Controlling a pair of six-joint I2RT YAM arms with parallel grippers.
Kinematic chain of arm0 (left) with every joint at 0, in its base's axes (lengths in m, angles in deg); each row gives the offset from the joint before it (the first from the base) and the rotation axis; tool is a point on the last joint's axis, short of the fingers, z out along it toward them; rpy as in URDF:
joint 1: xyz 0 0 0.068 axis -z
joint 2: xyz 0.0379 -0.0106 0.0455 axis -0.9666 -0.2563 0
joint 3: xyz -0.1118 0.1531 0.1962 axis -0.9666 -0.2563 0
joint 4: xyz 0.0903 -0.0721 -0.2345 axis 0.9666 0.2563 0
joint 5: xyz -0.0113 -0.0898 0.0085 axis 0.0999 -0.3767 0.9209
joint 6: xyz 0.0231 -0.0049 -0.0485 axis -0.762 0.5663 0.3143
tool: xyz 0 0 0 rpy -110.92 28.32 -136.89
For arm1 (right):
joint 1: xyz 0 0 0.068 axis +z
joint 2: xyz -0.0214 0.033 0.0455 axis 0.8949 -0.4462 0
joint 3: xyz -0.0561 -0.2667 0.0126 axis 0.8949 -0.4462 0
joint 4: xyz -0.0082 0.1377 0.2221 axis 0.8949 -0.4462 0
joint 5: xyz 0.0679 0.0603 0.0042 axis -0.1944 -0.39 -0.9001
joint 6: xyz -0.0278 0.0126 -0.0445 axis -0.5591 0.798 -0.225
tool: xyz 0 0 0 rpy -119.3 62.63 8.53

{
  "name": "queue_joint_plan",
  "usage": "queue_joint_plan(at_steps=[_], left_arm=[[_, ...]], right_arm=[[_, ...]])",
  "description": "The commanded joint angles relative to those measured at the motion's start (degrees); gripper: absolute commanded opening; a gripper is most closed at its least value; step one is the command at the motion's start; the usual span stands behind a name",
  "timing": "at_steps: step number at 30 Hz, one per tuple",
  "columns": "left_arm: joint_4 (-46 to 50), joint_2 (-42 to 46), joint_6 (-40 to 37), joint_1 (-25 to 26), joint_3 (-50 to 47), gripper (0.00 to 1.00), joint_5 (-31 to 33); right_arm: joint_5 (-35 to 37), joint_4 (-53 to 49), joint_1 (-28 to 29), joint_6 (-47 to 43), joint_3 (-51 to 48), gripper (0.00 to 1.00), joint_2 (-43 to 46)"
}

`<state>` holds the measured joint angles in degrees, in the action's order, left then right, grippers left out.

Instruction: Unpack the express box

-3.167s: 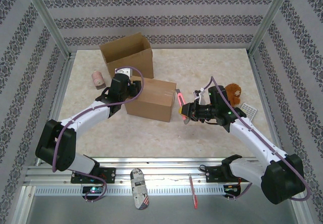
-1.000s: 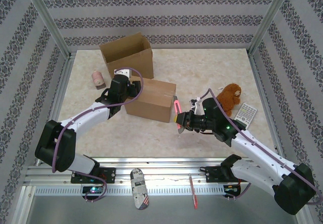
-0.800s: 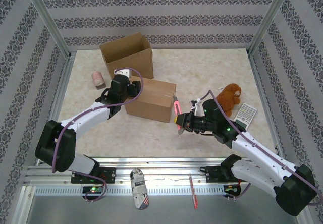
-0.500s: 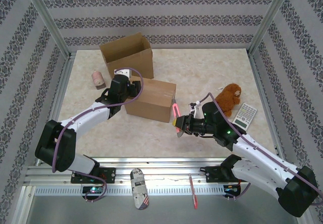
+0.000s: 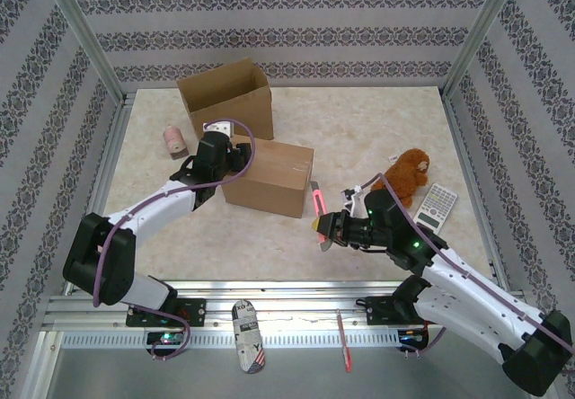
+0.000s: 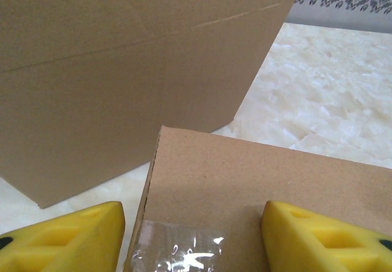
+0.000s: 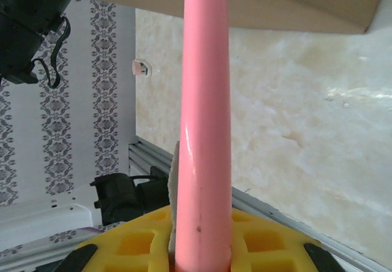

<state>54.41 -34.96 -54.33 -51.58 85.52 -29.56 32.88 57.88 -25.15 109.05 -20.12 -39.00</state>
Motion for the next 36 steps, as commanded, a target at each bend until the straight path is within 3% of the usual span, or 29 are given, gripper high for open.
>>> queue_joint_plan(at_steps=[1,5,9,14,19,28,36], left_arm=[[19.3,-0.5,-0.4,0.7,-1.0,0.65,-2.2],[21.9,2.5,0.7,0.8,1.5,0.69,-4.7],[23.7,4.9,3.0,0.9,2.3,0.73,-6.3],[25.7,10.1,5.5,0.9,3.0,0.81,-6.7],[32.1,11.2,5.6,0.7,9.6,0.86,-6.4],[41.6,-6.1,0.7,-1.4,29.6,0.78,-5.2],[47.0,-16.6,-1.1,-2.3,38.8,0.74,-0.9]], right_arm=[[7.7,-8.9,-0.9,-6.2,5.5,0.00,2.3],[17.3,-21.9,-0.8,-12.0,11.8,0.00,1.6],[25.0,-27.9,-0.4,-14.8,15.9,0.00,-1.3],[32.5,-28.6,3.5,-14.7,18.2,0.00,-7.3],[40.3,-26.2,9.0,-12.4,19.2,0.00,-13.5],[44.7,-18.8,13.1,-6.2,17.3,0.00,-21.2],[47.3,-17.1,13.7,-4.5,18.7,0.00,-25.0]])
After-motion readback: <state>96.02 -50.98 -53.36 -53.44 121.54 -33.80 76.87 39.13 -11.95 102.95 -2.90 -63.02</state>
